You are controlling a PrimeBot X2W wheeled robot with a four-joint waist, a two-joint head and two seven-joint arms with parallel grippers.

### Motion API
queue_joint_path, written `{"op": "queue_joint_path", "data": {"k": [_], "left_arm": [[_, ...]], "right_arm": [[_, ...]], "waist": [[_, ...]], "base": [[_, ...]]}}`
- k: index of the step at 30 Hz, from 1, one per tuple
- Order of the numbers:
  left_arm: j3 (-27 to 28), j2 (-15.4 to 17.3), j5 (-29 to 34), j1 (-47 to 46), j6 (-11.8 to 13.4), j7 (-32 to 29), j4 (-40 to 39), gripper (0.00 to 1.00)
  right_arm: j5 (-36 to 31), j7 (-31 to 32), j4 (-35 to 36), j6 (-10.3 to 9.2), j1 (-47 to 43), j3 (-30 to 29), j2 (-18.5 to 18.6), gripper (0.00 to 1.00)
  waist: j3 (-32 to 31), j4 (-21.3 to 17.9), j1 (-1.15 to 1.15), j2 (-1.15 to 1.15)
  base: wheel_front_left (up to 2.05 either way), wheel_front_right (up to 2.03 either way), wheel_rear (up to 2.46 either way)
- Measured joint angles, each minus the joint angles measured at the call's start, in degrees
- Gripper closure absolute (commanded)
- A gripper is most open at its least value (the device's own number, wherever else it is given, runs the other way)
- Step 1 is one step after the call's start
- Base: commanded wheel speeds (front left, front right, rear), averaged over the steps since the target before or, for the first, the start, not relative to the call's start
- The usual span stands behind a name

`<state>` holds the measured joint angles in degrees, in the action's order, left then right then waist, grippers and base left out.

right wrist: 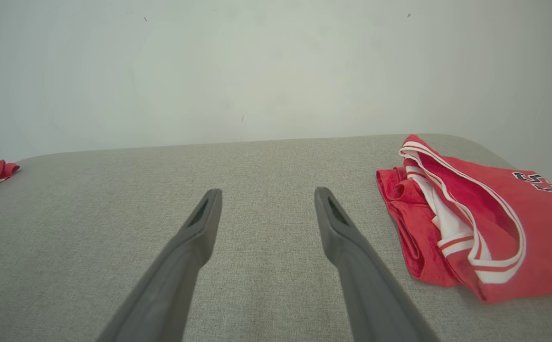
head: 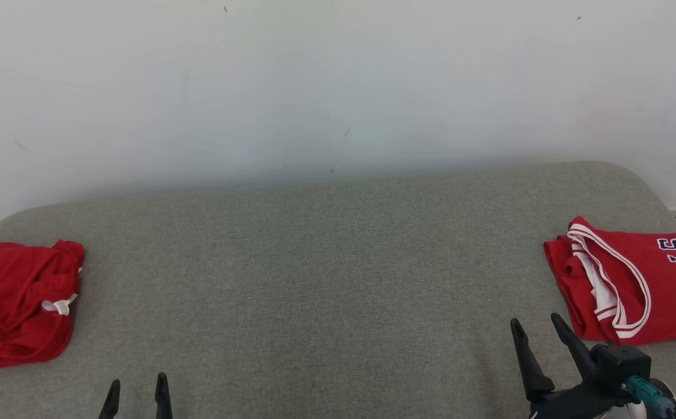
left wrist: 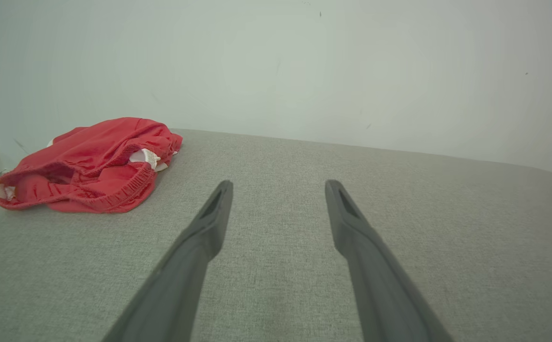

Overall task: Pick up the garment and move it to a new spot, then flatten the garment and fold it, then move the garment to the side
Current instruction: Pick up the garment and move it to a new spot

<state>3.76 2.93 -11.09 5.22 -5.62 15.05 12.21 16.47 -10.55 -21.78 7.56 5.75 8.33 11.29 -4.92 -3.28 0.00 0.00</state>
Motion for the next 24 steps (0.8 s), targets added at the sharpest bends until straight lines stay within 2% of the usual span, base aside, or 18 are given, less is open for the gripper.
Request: {"op": "queue_joint_path", "data": {"k": [13,24], "left_arm": [[-0.8,-0.02,0.03,-0.54,0.65,0.0,-0.64,0.0],[-1.2,-0.01,0.69,-0.33,3.27,0.0,-1.77,0.0]], "right_arm": [[0.07,0.38,0.47,0.0,-0.2,-0.67,-0.35,0.0],[0.25,0.35,0.38,0.0,-1.13,-0.73,-0.73,0.0]], "waist": [[0.65,0.65,0.0,0.0],[0.43,5.4,0.0,0.0]], "base": [[0.0,0.0,0.0],[0.0,0.0,0.0]]}}
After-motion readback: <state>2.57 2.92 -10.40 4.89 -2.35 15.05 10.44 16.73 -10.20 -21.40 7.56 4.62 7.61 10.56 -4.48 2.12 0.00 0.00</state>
